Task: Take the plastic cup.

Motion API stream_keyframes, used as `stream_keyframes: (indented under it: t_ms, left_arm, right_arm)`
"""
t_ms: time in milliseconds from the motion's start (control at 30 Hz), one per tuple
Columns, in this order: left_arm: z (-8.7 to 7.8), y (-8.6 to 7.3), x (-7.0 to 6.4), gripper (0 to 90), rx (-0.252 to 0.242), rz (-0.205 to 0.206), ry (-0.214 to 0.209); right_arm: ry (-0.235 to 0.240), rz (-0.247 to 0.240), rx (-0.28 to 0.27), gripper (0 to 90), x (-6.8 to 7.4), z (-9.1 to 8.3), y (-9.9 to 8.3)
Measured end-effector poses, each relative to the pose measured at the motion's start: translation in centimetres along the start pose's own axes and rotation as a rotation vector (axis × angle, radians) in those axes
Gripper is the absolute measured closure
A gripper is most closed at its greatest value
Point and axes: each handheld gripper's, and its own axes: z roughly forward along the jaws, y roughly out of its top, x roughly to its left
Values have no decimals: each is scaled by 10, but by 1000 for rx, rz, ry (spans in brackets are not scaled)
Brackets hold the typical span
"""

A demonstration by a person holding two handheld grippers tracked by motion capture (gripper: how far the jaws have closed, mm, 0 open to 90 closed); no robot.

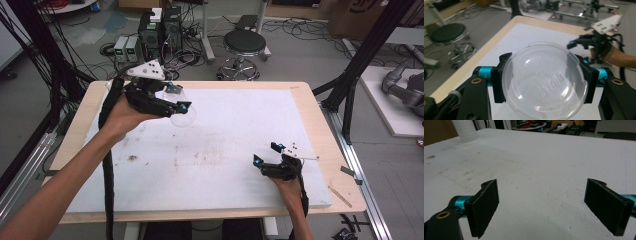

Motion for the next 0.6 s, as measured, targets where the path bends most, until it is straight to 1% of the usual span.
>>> stream_keyframes:
  t_ms: [33,67,100,200,267,300,333,400,500,600]
  left_arm:
    - [6,-4,-6,389,6,19,-40]
    - [6,-4,-6,390,6,19,-40]
    - [13,-8,-11,390,20,35,-81]
    - [20,-13,-18,390,29,51,-129]
    - [22,-15,-20,389,32,55,-136]
    - [25,-17,-23,390,42,69,-149]
    - [26,-18,-24,390,50,72,-154]
    - [27,-20,-25,390,61,85,-157]
    - [27,-22,-25,391,70,86,-159]
    - [28,-26,-23,391,65,86,-168]
  right_arm:
    - [2,0,4,125,0,0,0]
    - [1,4,3,125,0,0,0]
    - [0,0,0,125,0,0,0]
    - [-1,-2,-1,125,0,0,0]
    - [0,-3,1,125,0,0,0]
    - [-1,-1,5,125,0,0,0]
    - [-2,-2,4,125,1,0,0]
    - [-5,-6,2,125,1,0,0]
    - [-6,-9,5,125,1,0,0]
    - [0,-9,7,125,1,1,0]
